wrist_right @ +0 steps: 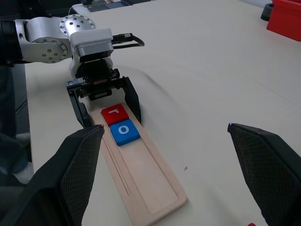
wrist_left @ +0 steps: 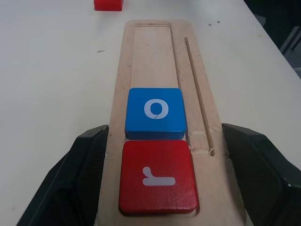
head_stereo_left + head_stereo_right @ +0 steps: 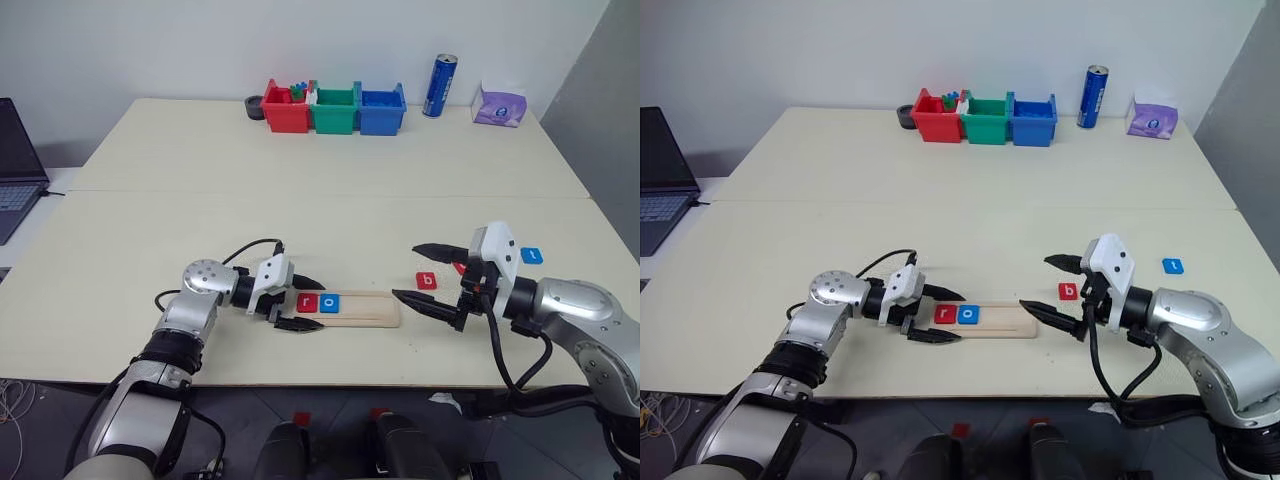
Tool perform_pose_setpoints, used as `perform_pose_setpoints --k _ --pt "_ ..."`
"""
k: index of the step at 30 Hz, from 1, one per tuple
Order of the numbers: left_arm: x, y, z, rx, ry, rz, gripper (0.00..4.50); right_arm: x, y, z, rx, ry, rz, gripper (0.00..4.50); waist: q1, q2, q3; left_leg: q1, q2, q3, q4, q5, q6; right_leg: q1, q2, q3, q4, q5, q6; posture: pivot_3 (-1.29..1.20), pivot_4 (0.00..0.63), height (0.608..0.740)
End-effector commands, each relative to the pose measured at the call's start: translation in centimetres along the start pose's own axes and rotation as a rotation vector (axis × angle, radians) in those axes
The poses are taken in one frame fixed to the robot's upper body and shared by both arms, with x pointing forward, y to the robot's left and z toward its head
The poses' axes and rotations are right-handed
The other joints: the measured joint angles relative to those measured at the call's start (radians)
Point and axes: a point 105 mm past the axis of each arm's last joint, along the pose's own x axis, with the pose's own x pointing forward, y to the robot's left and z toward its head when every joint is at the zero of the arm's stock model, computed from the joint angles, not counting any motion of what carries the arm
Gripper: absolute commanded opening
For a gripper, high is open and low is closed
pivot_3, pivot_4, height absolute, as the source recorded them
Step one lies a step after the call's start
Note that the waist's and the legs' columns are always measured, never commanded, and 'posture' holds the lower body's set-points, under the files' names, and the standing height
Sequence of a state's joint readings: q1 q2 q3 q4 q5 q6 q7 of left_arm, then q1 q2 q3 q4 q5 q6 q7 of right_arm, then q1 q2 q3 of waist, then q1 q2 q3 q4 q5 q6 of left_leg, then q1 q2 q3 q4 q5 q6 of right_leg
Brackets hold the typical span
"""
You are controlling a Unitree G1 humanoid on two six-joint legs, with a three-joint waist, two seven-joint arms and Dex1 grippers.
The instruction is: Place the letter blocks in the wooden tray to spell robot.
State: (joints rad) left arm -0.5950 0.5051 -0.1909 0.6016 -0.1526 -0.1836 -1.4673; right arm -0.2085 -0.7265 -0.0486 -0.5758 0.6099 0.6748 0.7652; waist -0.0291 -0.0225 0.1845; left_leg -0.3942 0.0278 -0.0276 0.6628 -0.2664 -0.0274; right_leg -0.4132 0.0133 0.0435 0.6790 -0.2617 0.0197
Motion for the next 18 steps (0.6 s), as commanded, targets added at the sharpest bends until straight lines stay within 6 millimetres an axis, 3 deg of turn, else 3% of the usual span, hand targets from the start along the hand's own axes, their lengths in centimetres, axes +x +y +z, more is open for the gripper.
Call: perform_pose_setpoints --k 1,6,18 --pt "-0.19 -0.02 0.22 0.034 -0.012 0.028 3.4 -0.14 0.7 0.72 -0.032 -0.024 0.023 4.5 0.0 0.0 0.0 0.0 0.0 0.0 0.0 0.0 0.0 0.0 0.0 0.0 0.0 0.0 0.0 0.0 0.15 0.74" --pt "0.37 -0.86 -0.02 0.024 -0.02 0.028 3.4 0.12 0.78 0.54 -0.027 -0.031 0.019 4.5 -0.001 0.0 0.0 0.0 0.0 0.0 0.0 0.0 0.0 0.0 0.0 0.0 0.0 0.0 0.0 0.0 0.15 0.74" --pt "0.3 -0.77 0.06 0.031 -0.022 0.033 3.4 0.54 0.36 1.28 -0.027 -0.054 0.001 4.5 0.0 0.0 0.0 0.0 0.0 0.0 0.0 0.0 0.0 0.0 0.0 0.0 0.0 0.0 0.0 0.0 0.15 0.74"
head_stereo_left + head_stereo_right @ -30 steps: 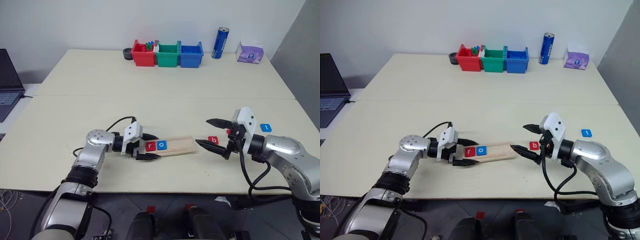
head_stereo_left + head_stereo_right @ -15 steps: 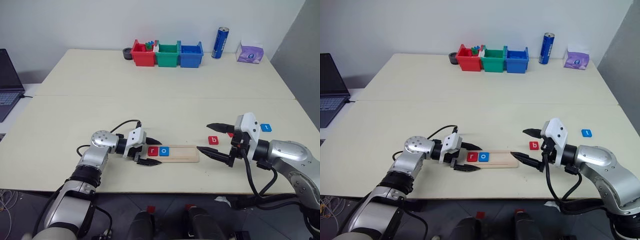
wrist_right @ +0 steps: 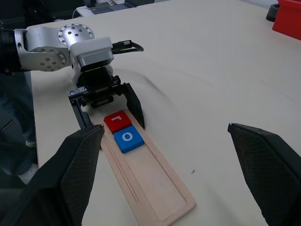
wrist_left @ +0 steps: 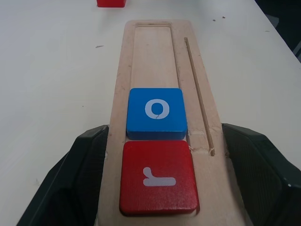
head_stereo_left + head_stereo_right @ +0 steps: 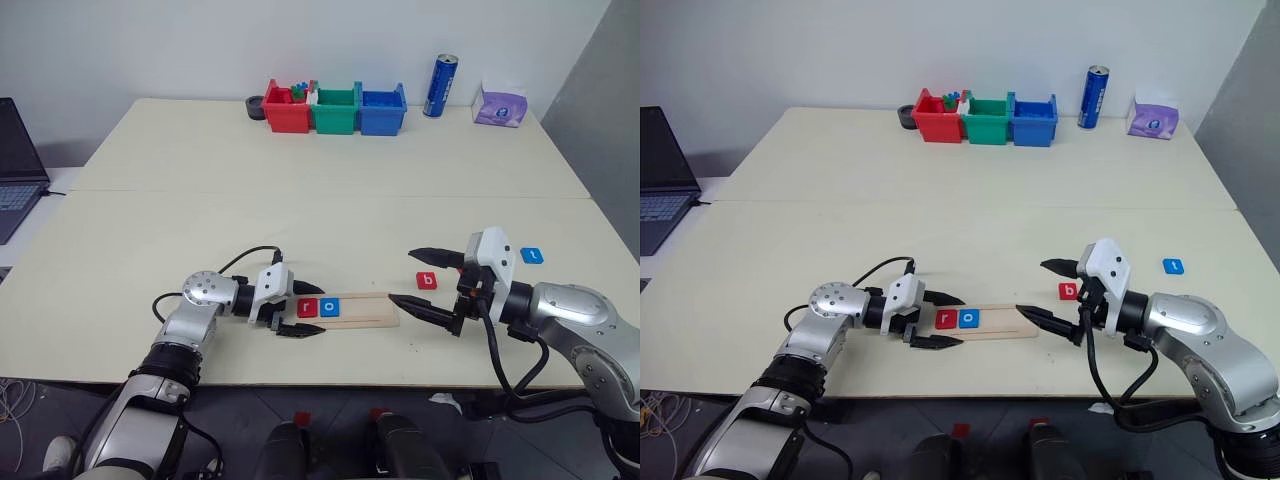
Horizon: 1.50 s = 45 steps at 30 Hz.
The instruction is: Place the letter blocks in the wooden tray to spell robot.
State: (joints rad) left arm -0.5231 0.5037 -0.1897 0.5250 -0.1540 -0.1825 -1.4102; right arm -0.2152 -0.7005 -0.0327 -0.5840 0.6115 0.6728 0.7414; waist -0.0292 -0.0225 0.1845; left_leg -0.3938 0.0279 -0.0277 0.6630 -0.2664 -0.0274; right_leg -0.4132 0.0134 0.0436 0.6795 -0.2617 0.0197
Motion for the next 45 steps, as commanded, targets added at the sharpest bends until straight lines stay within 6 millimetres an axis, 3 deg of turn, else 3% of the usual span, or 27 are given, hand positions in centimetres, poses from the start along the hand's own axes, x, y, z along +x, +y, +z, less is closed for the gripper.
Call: perform_pose_setpoints --k 1,3,5,11,14,18,21,24,30,36,45 --pt "-0.1 0.1 0.5 0.028 -0.013 -0.005 3.4 0.1 0.1 1.1 -0.032 -0.03 0.002 4.5 0.0 0.0 0.0 0.0 0.0 0.0 0.0 0.0 0.0 0.0 0.0 0.0 0.0 0.0 0.0 0.0 0.15 0.74" --pt "-0.1 0.2 0.6 0.031 -0.017 -0.008 4.12 0.1 0.1 1.0 -0.03 -0.03 0.002 4.5 0.0 0.0 0.0 0.0 0.0 0.0 0.0 0.0 0.0 0.0 0.0 0.0 0.0 0.0 0.0 0.0 0.15 0.74" --pt "-0.2 0.2 0.7 0.035 -0.022 -0.014 4.48 0.0 0.1 0.9 -0.028 -0.027 0.001 4.5 0.0 0.0 0.0 0.0 0.0 0.0 0.0 0.0 0.0 0.0 0.0 0.0 0.0 0.0 0.0 0.0 0.15 0.74" --pt "-0.8 1.2 2.0 0.075 -0.043 0.007 4.48 -0.3 -0.1 0.7 -0.021 -0.017 -0.016 4.5 0.0 0.0 0.0 0.0 0.0 0.0 0.0 0.0 0.0 0.0 0.0 0.0 0.0 0.0 0.0 0.0 0.15 0.74" --pt "-2.2 1.5 4.1 0.086 -0.053 0.005 4.48 -0.8 -0.4 0.6 0.009 -0.012 -0.055 4.5 0.0 0.0 0.0 0.0 0.0 0.0 0.0 0.0 0.0 0.0 0.0 0.0 0.0 0.0 0.0 0.0 0.15 0.74" --pt "-4.7 -0.2 6.4 0.069 -0.036 -0.031 4.48 -2.2 -1.2 -0.7 0.078 0.036 -0.205 4.5 -0.003 0.0 0.0 -0.002 0.001 0.0 0.0 0.0 0.0 -0.002 0.0 0.0 0.0 0.0 0.0 0.0 0.15 0.74" --pt "-5.3 -0.9 7.5 0.034 -0.056 0.01 4.48 -2.7 -2.0 -1.6 0.149 0.035 -0.379 4.5 -0.002 0.0 0.0 -0.001 0.002 0.0 -0.001 0.0 0.0 -0.002 0.0 0.0 0.001 -0.001 -0.001 0.0 0.15 0.74" --pt "-4.4 -1.7 8.2 -0.01 -0.112 0.079 4.48 -2.8 -2.3 -3.7 0.187 0.114 -0.557 4.5 -0.001 0.001 0.0 -0.002 0.002 -0.001 0.0 0.0 0.0 -0.002 -0.001 0.001 0.001 -0.001 -0.001 0.0 0.15 0.74" --pt "-2.3 -2.3 8.5 -0.028 -0.168 0.215 4.48 -0.6 -1.1 -6.4 0.29 0.221 -0.67 4.5 -0.001 0.0 0.0 -0.001 0.002 -0.001 0.0 0.0 0.0 -0.002 -0.001 0.002 0.001 -0.001 -0.001 0.0 0.15 0.74" --pt "-1.6 -2.1 9.1 -0.036 -0.189 0.257 4.48 0.7 -2.6 -7.1 0.343 0.246 -0.799 4.5 -0.001 0.001 0.0 -0.001 0.001 0.0 0.0 0.0 0.0 -0.002 -0.001 0.002 0.001 -0.001 -0.001 0.0 0.15 0.74" --pt "-1.1 -2.1 9.3 -0.017 -0.189 0.28 4.48 0.6 -3.9 -8.0 0.457 0.257 -0.928 4.5 -0.002 0.001 0.0 -0.002 0.001 0.001 -0.001 0.0 0.0 -0.003 0.0 0.002 0.001 -0.001 -0.001 0.0 0.15 0.74"
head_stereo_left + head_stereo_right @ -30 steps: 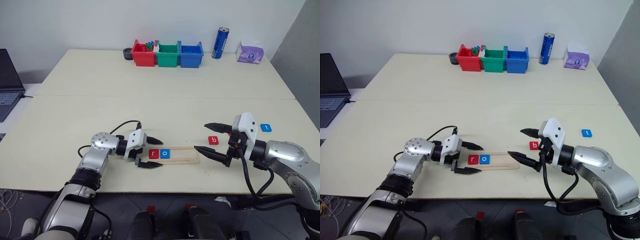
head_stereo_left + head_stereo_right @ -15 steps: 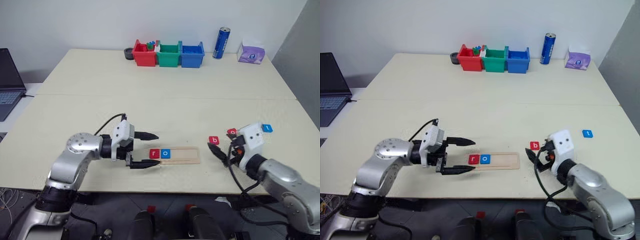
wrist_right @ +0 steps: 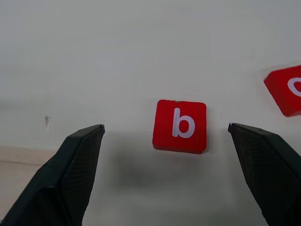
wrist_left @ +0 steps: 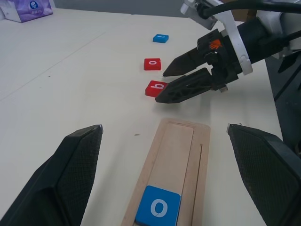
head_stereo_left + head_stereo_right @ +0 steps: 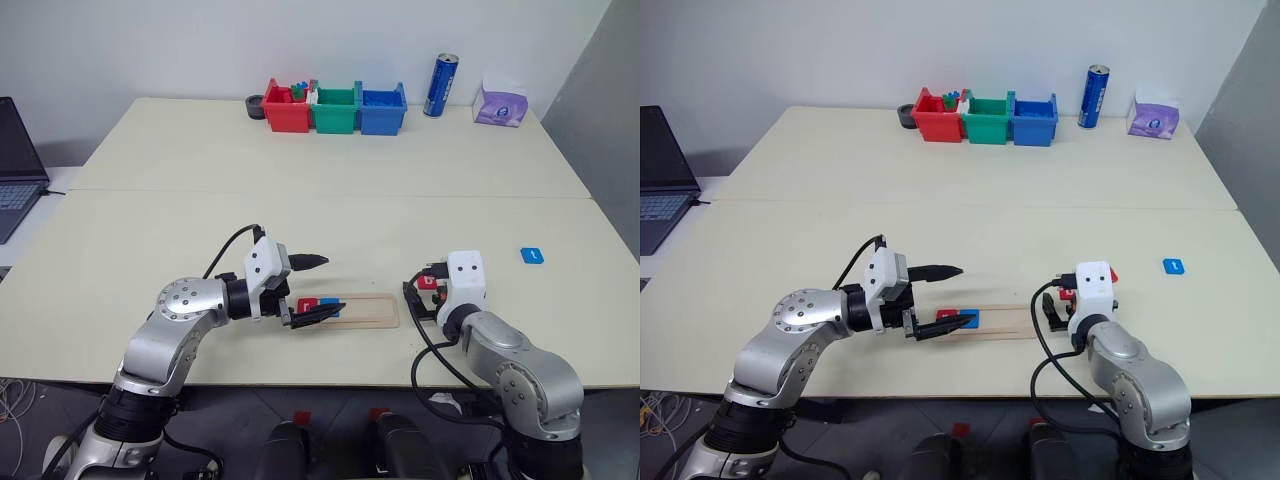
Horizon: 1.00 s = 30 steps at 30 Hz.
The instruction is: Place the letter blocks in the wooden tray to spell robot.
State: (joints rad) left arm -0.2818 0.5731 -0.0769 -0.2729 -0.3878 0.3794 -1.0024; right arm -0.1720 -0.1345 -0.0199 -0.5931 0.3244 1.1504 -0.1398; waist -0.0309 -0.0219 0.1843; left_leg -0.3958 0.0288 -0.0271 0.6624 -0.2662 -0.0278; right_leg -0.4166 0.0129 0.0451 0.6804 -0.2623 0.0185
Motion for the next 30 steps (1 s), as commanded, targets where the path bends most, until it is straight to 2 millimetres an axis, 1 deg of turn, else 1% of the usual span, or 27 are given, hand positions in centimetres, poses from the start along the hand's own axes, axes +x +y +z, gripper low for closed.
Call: perform_pose_setpoints --k 1,8,13,16,19,22,23,24,27,30 --pt "0.2 -0.7 1.2 0.051 -0.027 -0.021 4.48 0.0 -0.6 0.6 0.019 -0.019 -0.04 4.5 -0.001 0.0 0.0 0.0 0.0 0.0 0.0 0.0 0.0 0.0 0.0 0.0 0.0 0.0 0.0 0.0 0.15 0.74" --pt "0.2 -0.7 1.2 0.051 -0.024 -0.023 4.48 0.6 -0.3 0.1 0.055 0.001 -0.044 4.5 -0.001 0.0 0.0 0.0 0.0 0.0 0.0 0.0 0.0 -0.001 0.0 0.0 0.0 0.0 0.0 0.0 0.15 0.74" --pt "0.4 -0.6 1.4 0.053 -0.027 -0.024 4.48 0.9 0.0 -0.1 0.034 0.005 -0.035 4.5 -0.001 0.0 0.0 0.0 0.0 0.0 0.0 0.0 0.0 0.0 0.0 0.0 0.0 0.0 0.0 0.0 0.15 0.74" --pt "0.5 -0.6 1.3 0.053 -0.029 -0.025 4.5 1.1 0.2 -0.1 0.013 -0.003 -0.027 3.95 -0.001 0.0 0.0 0.0 0.0 0.0 0.0 0.0 0.0 0.0 0.0 0.0 0.0 0.0 0.0 0.0 0.15 0.74" --pt "0.6 -0.5 1.3 0.053 -0.03 -0.025 4.5 1.3 0.4 -0.2 -0.005 -0.005 -0.018 2.96 -0.002 0.0 0.0 0.0 0.0 0.001 0.0 0.0 0.0 0.0 0.0 0.0 0.0 0.0 0.0 0.0 0.15 0.74" --pt "0.7 -0.4 1.4 0.054 -0.031 -0.023 4.5 1.4 0.4 -0.4 -0.016 -0.001 -0.016 1.82 -0.003 0.0 0.0 0.0 0.0 0.001 0.0 0.0 0.0 0.0 0.001 0.0 0.0 0.0 0.0 0.0 0.15 0.74" --pt "0.7 -0.4 1.4 0.054 -0.031 -0.022 4.5 1.4 0.4 -0.4 -0.021 -0.001 -0.015 1.54 -0.003 0.0 0.0 0.0 0.0 0.001 0.0 0.0 0.0 -0.001 0.001 0.0 0.0 0.0 0.0 0.0 0.15 0.74" --pt "0.7 -0.4 1.4 0.055 -0.031 -0.021 4.5 1.4 0.4 -0.4 -0.027 -0.001 -0.013 1.45 -0.003 0.0 0.0 0.0 0.0 0.001 0.0 0.0 0.0 -0.001 0.001 0.0 0.0 0.0 0.0 0.0 0.15 0.74" --pt "0.7 -0.5 1.4 0.055 -0.031 -0.022 4.5 1.1 0.3 -0.4 -0.058 0.0 0.001 1.46 -0.003 0.0 0.0 0.0 0.0 0.001 0.0 0.0 0.0 -0.001 0.001 0.0 0.0 0.0 0.0 0.0 0.15 0.74" --pt "0.5 -1.1 1.3 0.051 -0.03 -0.048 4.5 0.0 -0.2 -0.3 -0.094 0.016 0.028 1.46 -0.002 0.0 0.0 0.0 0.0 0.001 0.0 0.0 0.0 -0.001 0.001 0.0 0.0 0.0 0.0 0.0 0.15 0.74"
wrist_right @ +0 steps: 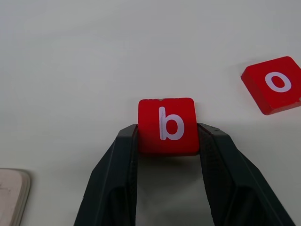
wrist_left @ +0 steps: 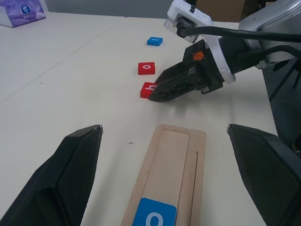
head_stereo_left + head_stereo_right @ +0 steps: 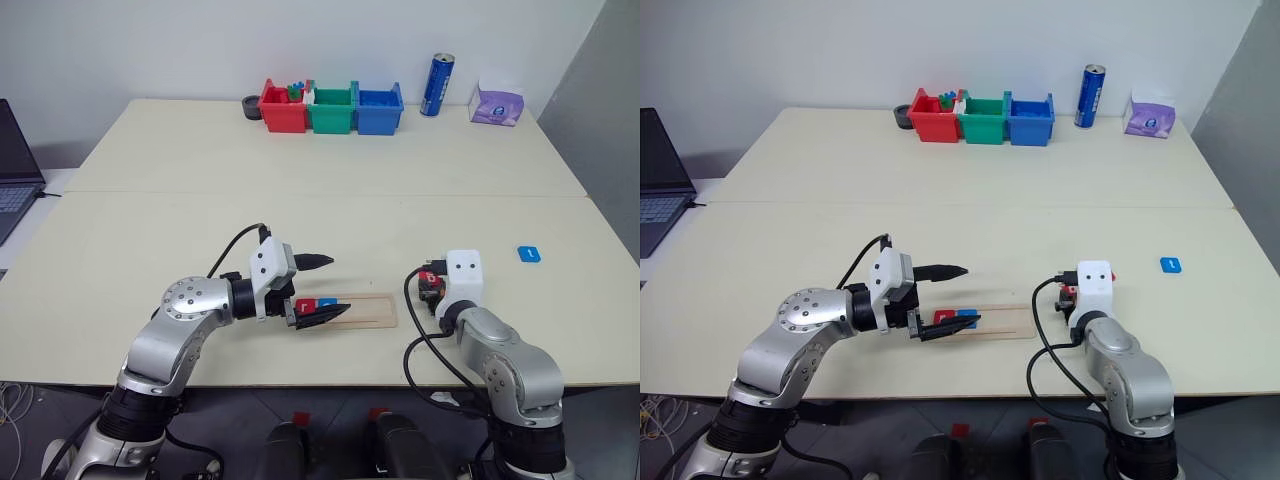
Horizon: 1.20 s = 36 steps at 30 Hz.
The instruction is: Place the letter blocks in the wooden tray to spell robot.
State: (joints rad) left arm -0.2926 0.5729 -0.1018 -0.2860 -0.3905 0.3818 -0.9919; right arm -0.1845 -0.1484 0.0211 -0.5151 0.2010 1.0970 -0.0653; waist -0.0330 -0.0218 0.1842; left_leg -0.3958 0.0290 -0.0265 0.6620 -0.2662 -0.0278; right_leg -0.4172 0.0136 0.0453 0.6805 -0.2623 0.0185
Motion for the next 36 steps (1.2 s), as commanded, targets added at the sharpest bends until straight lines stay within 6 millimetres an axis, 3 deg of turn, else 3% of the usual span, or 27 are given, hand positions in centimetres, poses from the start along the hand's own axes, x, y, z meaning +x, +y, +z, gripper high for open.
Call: perform_pose_setpoints --k 1,5,9,12,18,19,23,26,29,32,36 --pt "-0.1 -1.0 1.0 0.039 -0.026 -0.043 4.5 -1.4 0.0 0.2 -0.027 0.006 0.052 1.46 0.0 0.0 0.0 0.0 0.0 0.0 0.0 0.0 0.0 0.0 0.0 0.0 0.0 0.0 0.0 0.0 0.15 0.74" --pt "-0.6 -2.7 0.6 0.041 0.0 -0.125 4.5 -3.5 -0.1 -1.0 -0.002 0.079 0.09 1.46 0.001 0.0 0.0 -0.002 0.0 0.0 0.0 0.0 0.0 -0.002 0.0 0.0 0.0 0.0 0.0 0.0 0.15 0.74" --pt "-0.9 -3.3 0.3 0.041 0.011 -0.159 4.5 -5.8 1.3 -2.3 0.022 0.169 0.167 1.46 0.001 0.0 0.0 -0.002 0.001 -0.001 -0.001 0.0 0.0 -0.002 0.0 0.0 0.0 0.0 0.0 0.0 0.15 0.74" --pt "-0.9 -3.1 0.1 0.041 0.013 -0.16 4.5 -6.3 2.2 -2.4 0.027 0.189 0.199 1.46 0.001 0.0 0.0 -0.002 0.0 -0.001 0.0 0.0 0.0 -0.002 0.0 -0.001 0.0 0.0 -0.001 0.0 0.15 0.74" --pt "-0.7 -3.0 -0.2 0.042 0.01 -0.166 4.5 -6.3 1.9 -2.8 0.025 0.212 0.192 1.46 0.0 0.0 0.0 -0.002 0.0 -0.001 0.0 0.0 0.0 -0.002 0.0 -0.001 0.0 0.0 -0.001 0.0 0.15 0.74" --pt "-0.7 -3.0 -0.3 0.042 0.01 -0.167 4.5 -6.3 1.9 -2.9 0.023 0.212 0.196 2.19 0.0 0.0 0.0 -0.002 0.0 -0.001 0.0 0.0 0.0 -0.002 0.0 -0.001 0.0 0.0 -0.001 0.0 0.15 0.74" --pt "-0.7 -2.9 -0.4 0.042 0.01 -0.167 4.5 -6.4 1.5 -2.2 0.017 0.185 0.202 3.56 0.0 0.0 0.0 -0.002 0.0 -0.001 0.0 0.0 0.0 -0.002 0.0 -0.001 0.0 0.0 -0.001 0.0 0.15 0.74" --pt "-0.7 -2.9 -0.5 0.043 0.009 -0.169 4.5 -6.3 -0.2 0.1 -0.021 0.112 0.179 4.48 0.0 0.0 0.0 -0.002 0.0 0.0 0.0 0.0 0.0 -0.002 0.0 -0.001 0.0 0.0 -0.001 0.0 0.15 0.74" --pt "-0.8 -2.7 -0.5 0.047 0.008 -0.17 4.5 -6.4 -1.9 3.0 -0.084 0.05 0.231 4.48 0.001 0.0 0.0 -0.002 -0.001 0.001 0.001 0.0 0.0 -0.002 -0.001 0.0 0.0 0.0 0.0 0.0 0.15 0.74" --pt "-0.7 -2.4 -0.4 0.049 0.001 -0.172 4.5 -7.0 -1.7 5.2 -0.266 -0.026 0.421 4.48 0.001 0.0 0.0 -0.002 -0.001 0.0 0.0 0.0 0.0 -0.002 -0.001 -0.001 -0.001 0.0 0.0 0.0 0.15 0.74" --pt "-0.4 -2.6 -0.2 0.041 -0.013 -0.207 4.5 -6.8 -1.7 4.7 -0.495 -0.152 0.658 4.48 0.002 0.0 0.0 -0.002 0.0 -0.001 -0.001 -0.001 0.001 -0.002 0.0 -0.002 -0.002 -0.001 -0.001 0.0 0.15 0.74"
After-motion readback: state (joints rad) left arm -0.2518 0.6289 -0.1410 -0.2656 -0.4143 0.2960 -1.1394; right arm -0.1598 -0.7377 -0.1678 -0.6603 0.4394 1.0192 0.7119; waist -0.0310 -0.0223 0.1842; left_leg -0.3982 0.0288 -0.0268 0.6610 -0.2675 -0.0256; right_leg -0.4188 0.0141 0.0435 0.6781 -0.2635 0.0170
